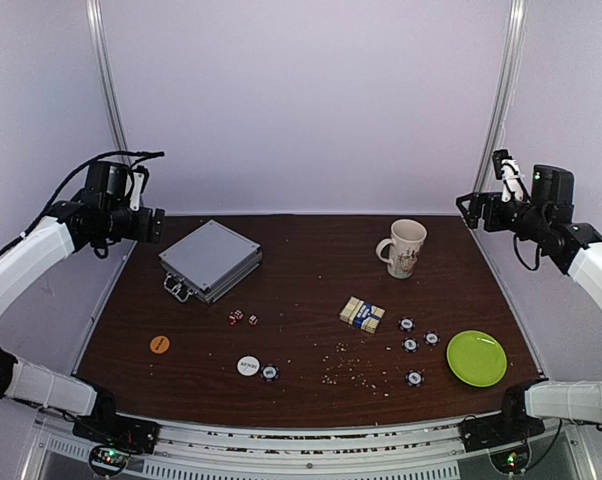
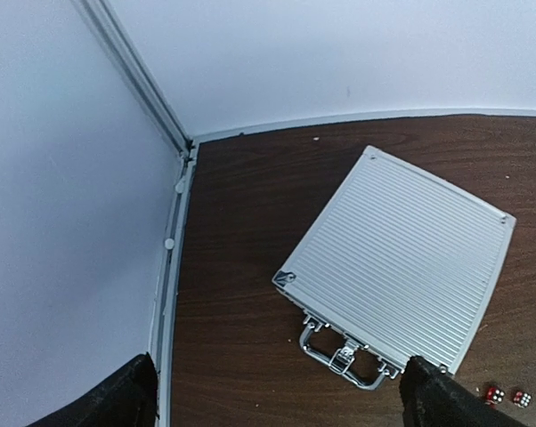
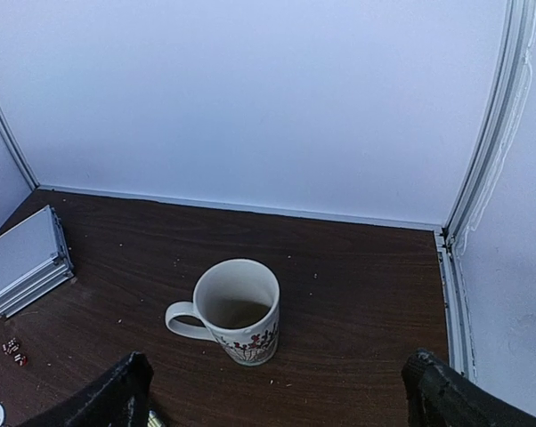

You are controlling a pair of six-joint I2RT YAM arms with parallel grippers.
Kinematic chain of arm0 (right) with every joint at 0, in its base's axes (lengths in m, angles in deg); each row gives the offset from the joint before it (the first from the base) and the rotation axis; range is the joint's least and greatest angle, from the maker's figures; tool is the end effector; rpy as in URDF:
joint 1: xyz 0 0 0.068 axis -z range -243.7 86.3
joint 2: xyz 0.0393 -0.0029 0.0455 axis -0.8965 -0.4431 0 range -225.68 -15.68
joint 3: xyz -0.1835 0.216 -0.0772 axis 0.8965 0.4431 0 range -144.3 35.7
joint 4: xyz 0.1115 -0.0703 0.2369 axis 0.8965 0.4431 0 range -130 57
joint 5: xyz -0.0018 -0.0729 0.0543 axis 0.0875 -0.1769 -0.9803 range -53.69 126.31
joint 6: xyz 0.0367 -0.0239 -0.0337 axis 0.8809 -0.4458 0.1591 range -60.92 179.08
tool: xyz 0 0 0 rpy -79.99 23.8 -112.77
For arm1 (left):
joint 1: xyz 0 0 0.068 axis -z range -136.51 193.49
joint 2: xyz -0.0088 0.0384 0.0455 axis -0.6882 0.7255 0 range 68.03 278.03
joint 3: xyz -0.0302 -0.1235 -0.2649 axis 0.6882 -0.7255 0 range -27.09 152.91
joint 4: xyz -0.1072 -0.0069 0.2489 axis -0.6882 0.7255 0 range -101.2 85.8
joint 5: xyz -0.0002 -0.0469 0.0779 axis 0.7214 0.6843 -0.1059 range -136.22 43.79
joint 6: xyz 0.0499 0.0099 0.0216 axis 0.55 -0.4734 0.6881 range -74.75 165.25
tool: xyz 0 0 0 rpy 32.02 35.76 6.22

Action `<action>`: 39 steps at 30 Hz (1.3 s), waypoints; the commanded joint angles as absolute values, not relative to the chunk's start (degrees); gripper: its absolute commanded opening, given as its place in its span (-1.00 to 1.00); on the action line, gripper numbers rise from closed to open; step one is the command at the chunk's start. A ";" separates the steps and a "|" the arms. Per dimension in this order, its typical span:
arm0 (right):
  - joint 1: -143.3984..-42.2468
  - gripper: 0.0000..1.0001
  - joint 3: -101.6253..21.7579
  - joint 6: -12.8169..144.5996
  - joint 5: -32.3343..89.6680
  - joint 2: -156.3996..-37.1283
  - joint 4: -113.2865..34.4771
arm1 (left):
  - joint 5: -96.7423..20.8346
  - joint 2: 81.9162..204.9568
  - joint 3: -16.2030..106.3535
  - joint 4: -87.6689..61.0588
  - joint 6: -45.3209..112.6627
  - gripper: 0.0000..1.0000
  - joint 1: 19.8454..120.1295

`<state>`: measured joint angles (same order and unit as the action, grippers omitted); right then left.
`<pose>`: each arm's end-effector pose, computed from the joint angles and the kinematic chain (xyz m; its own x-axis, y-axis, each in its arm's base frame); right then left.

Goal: Pack up texas hold em set

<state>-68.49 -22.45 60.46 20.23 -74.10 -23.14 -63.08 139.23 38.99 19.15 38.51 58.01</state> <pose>0.2296 0.0298 0.3832 -0.3017 -0.0020 -0.9534 -0.3369 0.9357 0.1047 0.2711 -0.0590 0.3570 -0.5592 0.0288 -0.8285 -0.0547 0.9959 0.0716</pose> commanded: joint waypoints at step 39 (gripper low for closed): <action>-103.24 0.81 -38.13 48.14 10.70 -108.80 -12.29 | -12.02 200.57 80.69 24.65 28.85 0.90 39.70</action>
<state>-102.94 -38.10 48.68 11.69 -108.28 -12.27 -17.31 200.54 81.24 24.92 28.19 36.81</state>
